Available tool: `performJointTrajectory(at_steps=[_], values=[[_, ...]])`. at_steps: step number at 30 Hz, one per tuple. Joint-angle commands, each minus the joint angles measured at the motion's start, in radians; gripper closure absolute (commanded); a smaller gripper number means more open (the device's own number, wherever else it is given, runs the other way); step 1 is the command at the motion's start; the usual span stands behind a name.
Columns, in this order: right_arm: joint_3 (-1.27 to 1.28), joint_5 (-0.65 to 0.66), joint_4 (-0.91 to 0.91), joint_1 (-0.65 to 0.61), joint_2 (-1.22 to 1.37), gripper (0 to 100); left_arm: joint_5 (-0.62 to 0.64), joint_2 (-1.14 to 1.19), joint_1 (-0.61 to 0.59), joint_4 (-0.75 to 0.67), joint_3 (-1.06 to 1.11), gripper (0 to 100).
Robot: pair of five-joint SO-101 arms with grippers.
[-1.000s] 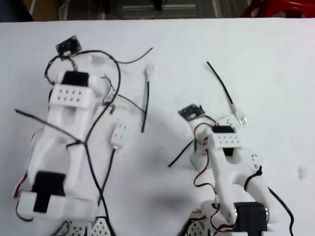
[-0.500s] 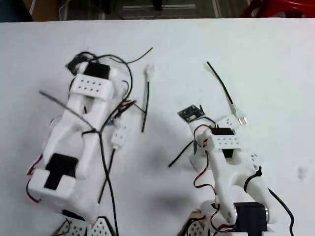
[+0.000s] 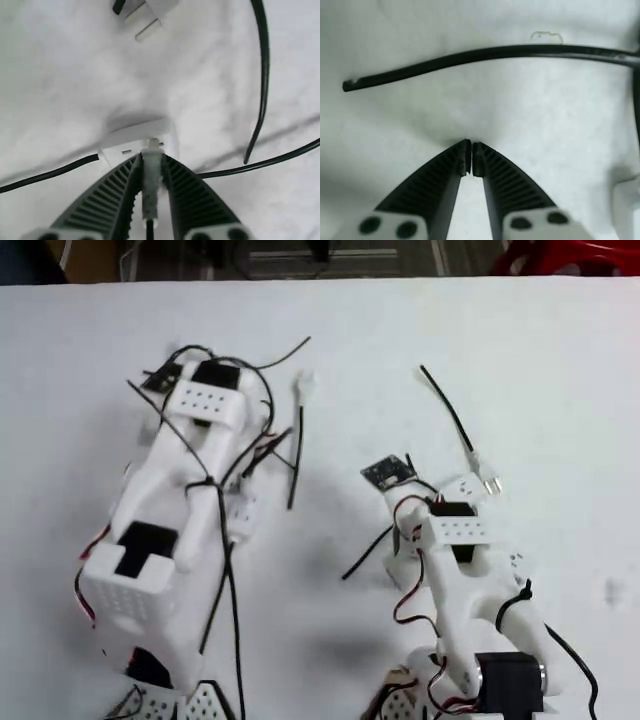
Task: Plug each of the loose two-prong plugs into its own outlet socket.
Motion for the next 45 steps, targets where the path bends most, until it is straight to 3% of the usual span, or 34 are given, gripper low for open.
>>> performJointTrajectory(at_steps=[1, 15, 25, 28, 34, 45], values=[[0.0, -0.002, 0.001, 0.004, -0.015, 97.8, 0.011, -0.001, 0.016, -0.008, -0.071, 98], [0.0, 0.003, 0.001, 0.004, -0.013, 97.8, 0.012, 0.001, 0.108, 0.04, -0.075, 98], [0.0, 0.003, 0.001, 0.004, -0.013, 97.8, 0.015, 0.002, 0.012, 0.032, -0.068, 98], [0.0, 0.003, 0.001, 0.004, -0.013, 97.8, 0.018, 0.002, 0.016, 0.032, -0.066, 98], [0.0, 0.003, 0.001, 0.004, -0.012, 97.8, 0.149, 0.002, 0.018, 0.025, -0.037, 98], [0.0, 0.003, 0.001, 0.004, -0.012, 97.8, 0.157, 0.004, 0.019, -0.009, -0.011, 98]])
